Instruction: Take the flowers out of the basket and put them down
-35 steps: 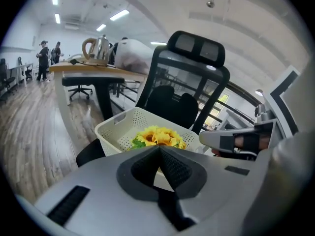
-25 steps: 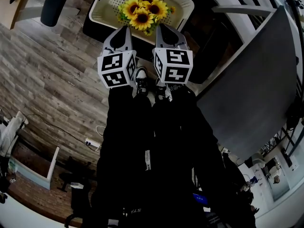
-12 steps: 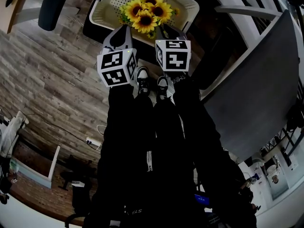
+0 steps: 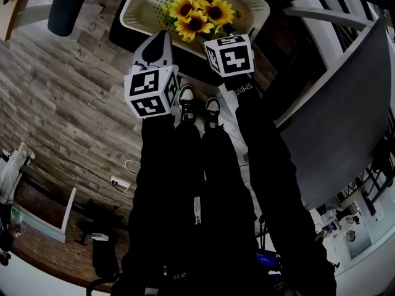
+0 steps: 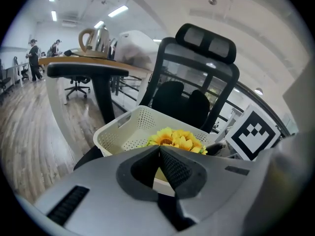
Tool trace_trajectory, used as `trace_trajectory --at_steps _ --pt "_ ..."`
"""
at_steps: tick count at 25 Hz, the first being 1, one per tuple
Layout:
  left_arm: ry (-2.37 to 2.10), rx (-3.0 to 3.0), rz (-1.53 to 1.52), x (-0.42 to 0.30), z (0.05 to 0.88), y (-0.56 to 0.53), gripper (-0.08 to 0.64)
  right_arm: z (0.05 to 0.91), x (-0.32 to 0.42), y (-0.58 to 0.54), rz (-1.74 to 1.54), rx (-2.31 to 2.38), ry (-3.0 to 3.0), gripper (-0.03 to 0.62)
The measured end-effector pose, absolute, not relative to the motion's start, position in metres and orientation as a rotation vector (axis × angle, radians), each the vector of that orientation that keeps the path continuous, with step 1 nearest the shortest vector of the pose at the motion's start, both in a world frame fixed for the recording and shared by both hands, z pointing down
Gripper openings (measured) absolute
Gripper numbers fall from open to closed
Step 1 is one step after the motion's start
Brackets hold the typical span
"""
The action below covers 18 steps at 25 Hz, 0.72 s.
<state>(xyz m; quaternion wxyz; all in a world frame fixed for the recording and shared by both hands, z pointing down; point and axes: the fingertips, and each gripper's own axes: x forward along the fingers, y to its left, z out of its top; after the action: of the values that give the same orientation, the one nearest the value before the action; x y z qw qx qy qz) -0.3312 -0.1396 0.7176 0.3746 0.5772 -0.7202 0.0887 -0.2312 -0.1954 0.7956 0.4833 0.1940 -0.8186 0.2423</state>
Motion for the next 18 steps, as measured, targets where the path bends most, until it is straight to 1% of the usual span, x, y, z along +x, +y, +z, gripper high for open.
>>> trace_trajectory --at_steps 5,9,13,18 --pt "-1.858 1.47 0.201 -0.338 0.718 -0.134 0.0 0.807 -0.246 -0.196 0.539 0.396 -1.987 0.391" --pt "-1.866 1.475 0.189 -0.342 0.719 -0.13 0.0 0.824 -0.251 -0.196 0.5 0.388 -2.001 0.424" --pt "-1.872 1.481 0.181 -0.346 0.721 -0.127 0.0 0.829 -0.26 -0.195 0.553 0.387 -2.001 0.452" --pt "-1.881 1.479 0.17 -0.348 0.72 -0.121 0.0 0.824 -0.268 -0.2 0.498 0.375 -1.996 0.472"
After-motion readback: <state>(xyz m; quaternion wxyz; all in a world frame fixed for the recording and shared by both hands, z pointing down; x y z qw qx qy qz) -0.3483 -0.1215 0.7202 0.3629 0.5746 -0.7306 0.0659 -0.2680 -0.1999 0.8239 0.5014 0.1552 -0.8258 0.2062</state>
